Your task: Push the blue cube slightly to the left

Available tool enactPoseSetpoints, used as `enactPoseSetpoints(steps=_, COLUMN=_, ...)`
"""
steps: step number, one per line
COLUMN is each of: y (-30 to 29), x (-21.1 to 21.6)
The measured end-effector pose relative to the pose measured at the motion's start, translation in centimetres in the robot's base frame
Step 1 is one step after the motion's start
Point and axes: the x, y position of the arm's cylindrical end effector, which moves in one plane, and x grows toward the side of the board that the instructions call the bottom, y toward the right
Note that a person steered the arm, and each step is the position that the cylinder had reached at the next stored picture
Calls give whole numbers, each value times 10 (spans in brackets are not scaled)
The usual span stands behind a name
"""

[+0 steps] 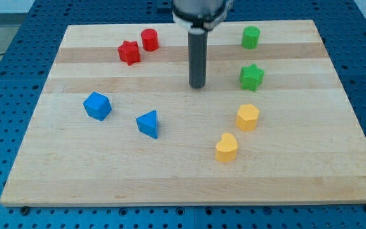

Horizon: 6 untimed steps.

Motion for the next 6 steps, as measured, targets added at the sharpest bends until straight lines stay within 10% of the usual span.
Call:
enactPoseSetpoints(steps=3, y=-76, x=96)
enactPoseSetpoints(steps=6, y=-128, x=39)
